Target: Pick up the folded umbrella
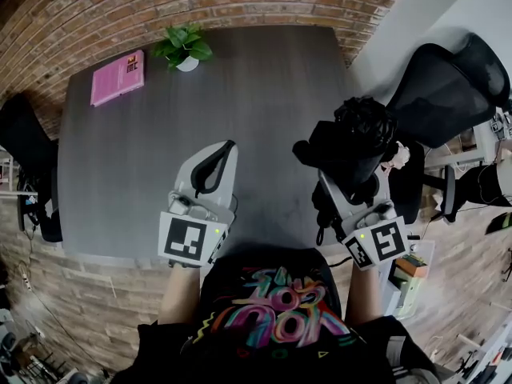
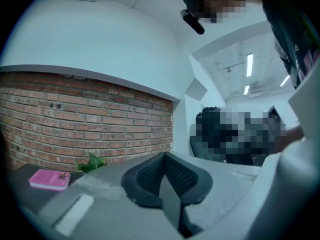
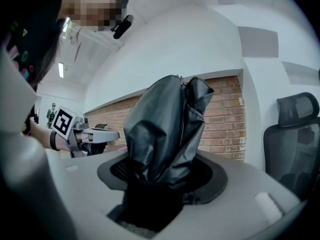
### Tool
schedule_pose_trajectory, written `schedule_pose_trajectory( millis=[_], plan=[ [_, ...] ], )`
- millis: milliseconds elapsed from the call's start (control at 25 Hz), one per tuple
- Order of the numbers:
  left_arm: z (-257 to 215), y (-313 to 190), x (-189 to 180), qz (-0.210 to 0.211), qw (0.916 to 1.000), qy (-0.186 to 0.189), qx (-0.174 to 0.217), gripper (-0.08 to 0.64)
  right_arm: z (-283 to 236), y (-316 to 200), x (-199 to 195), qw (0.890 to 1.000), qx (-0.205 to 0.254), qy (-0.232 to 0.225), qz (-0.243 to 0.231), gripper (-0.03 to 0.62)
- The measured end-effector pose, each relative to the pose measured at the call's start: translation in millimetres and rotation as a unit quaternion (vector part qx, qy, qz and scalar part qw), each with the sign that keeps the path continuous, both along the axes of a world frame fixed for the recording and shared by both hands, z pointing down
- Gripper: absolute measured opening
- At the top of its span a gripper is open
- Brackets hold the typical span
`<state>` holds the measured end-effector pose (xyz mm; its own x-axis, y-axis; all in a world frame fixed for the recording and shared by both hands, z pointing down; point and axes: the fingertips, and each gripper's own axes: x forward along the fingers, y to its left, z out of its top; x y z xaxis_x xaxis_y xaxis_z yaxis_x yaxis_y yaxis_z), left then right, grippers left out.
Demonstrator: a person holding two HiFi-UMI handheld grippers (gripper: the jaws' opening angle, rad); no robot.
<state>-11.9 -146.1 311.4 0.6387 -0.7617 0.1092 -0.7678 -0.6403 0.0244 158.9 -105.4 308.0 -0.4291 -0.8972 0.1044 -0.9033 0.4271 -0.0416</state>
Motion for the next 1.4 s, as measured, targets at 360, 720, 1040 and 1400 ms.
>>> schedule_pose_trajectory(
  millis=[360, 720, 1040, 1400],
  plan=[
    [4, -2, -10, -0.007, 1.0000, 0.002, -0.002, 0.002, 0, -2, -5, 1.000, 0.001, -0.009, 0.002, 0.265],
    [3, -8, -13, -0.007, 1.0000, 0.001, 0.000, 0.002, -2, -7, -5, 1.000, -0.001, -0.017, 0.007, 0.265],
    [5, -12, -15, -0.006, 1.0000, 0.004, 0.000, 0.002, -1, -9, -4, 1.000, -0.003, -0.009, 0.016, 0.265],
    [4, -15, -14, -0.006, 1.0000, 0.005, -0.004, 0.002, 0, -10, -5, 1.000, -0.006, 0.000, 0.013, 0.264]
  ],
)
